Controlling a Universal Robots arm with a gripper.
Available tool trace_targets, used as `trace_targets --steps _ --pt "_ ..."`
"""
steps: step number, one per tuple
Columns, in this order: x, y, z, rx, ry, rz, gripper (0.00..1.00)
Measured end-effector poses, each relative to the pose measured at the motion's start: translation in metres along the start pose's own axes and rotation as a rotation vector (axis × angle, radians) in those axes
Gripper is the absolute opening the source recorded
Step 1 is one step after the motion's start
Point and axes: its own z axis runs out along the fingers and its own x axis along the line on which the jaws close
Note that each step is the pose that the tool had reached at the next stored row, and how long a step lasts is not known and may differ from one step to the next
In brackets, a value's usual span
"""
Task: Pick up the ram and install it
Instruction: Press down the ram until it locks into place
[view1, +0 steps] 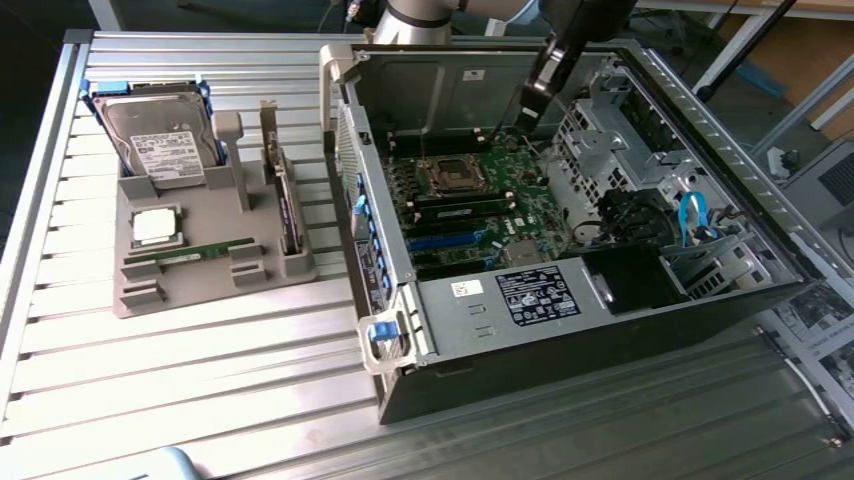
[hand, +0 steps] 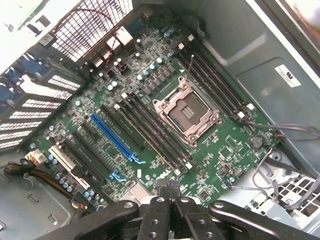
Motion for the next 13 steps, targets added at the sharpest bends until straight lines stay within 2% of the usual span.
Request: trace_targets --steps 13 --pt "0.0001 0.0001 0.0000 0.0019 -0.0007 0.047 0.11"
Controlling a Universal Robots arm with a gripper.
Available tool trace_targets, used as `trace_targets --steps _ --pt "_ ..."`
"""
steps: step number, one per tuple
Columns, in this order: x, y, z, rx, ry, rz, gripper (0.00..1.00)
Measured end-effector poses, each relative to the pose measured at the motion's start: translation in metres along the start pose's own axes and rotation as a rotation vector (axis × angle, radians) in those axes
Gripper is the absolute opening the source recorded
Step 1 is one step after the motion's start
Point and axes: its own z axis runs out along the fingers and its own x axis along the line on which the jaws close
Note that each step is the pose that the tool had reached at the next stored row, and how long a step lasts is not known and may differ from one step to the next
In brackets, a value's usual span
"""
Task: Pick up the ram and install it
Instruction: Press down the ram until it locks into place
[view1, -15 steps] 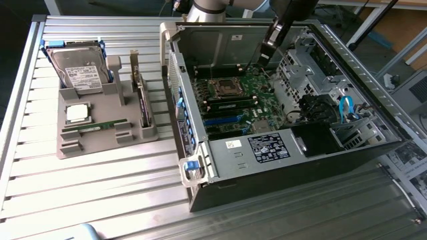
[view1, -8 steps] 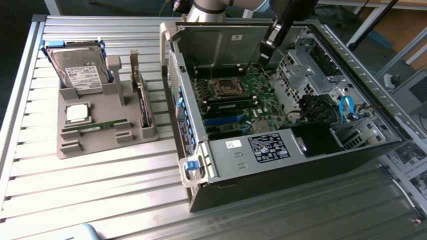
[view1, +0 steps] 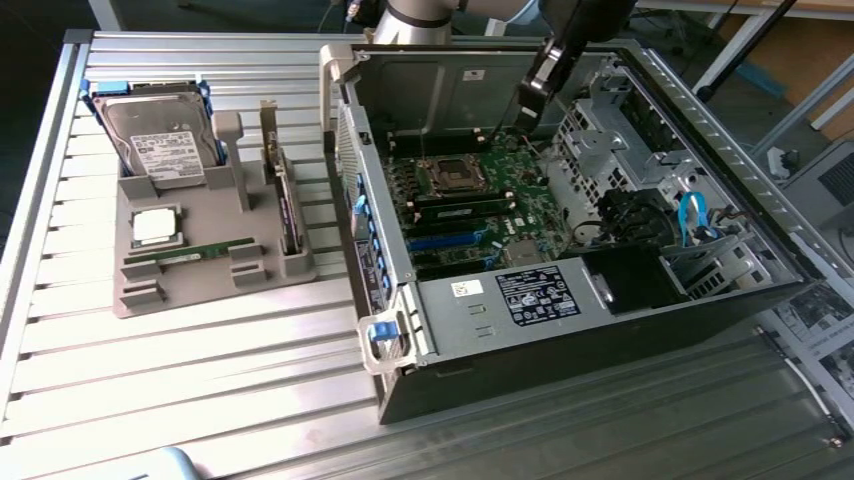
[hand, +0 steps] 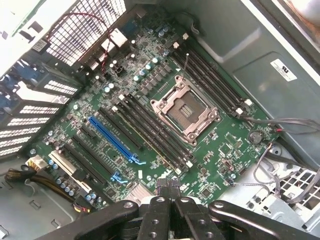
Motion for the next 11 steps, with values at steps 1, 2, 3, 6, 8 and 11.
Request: trace_targets --steps 1,2,3,6,8,11 --pt "0.0000 0.0000 0.0000 0.0002 -0.0001 0.004 0.11" --pt "0.0000 0.0000 0.0000 0.0003 -0.0002 0.007 0.11" --pt "0.0000 0.0000 0.0000 0.0004 -0.0002 0.011 0.11" --pt "0.0000 0.0000 0.0000 0.0008 -0.0003 0.021 0.11" --pt "0.0000 0.0001 0.0000 0.0011 -0.0004 0.028 0.11" --pt "0.0001 0.0001 0.0000 0.0015 -0.0006 0.039 0.11"
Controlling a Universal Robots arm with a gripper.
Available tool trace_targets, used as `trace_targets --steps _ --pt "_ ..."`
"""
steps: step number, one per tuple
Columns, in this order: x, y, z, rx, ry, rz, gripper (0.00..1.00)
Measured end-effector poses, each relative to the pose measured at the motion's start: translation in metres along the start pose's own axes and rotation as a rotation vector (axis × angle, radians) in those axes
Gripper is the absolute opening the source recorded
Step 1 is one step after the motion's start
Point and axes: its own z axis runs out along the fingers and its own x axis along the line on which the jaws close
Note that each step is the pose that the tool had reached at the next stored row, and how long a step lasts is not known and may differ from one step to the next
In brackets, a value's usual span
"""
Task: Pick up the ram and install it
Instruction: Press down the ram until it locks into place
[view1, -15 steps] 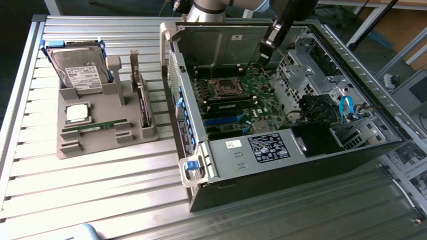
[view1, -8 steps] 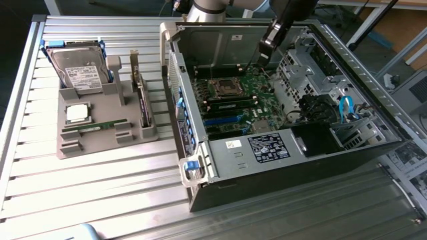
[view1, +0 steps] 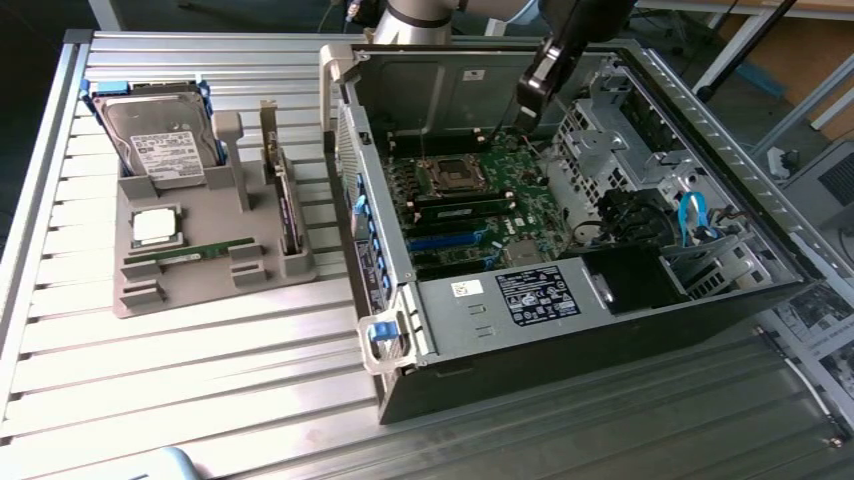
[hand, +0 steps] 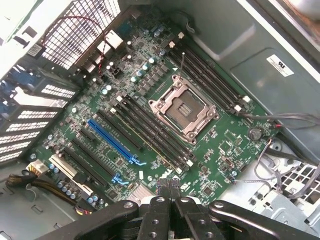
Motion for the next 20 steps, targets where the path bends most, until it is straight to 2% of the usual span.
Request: trace_targets --steps 20 --pt "0.0002 0.0002 0.0000 0.0031 -0.0013 0.079 0.11"
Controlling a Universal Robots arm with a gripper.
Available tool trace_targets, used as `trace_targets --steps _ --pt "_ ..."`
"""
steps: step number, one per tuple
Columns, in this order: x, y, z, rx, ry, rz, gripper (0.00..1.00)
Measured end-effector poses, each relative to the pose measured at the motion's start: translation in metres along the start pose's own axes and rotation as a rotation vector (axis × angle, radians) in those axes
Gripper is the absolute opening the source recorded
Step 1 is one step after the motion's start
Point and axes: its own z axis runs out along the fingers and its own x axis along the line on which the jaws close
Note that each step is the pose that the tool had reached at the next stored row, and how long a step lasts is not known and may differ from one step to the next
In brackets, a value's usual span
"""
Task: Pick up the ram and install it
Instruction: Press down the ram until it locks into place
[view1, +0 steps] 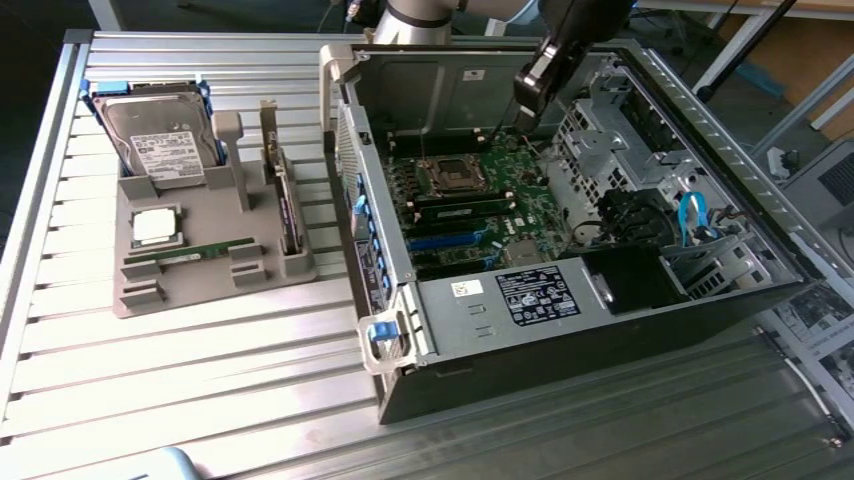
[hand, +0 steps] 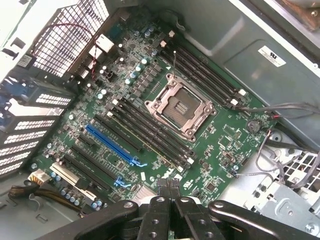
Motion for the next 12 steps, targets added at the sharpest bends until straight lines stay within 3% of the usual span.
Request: trace_targets --steps 12 --pt "0.0004 0.0003 0.0000 0.0022 -0.0008 0.054 0.11"
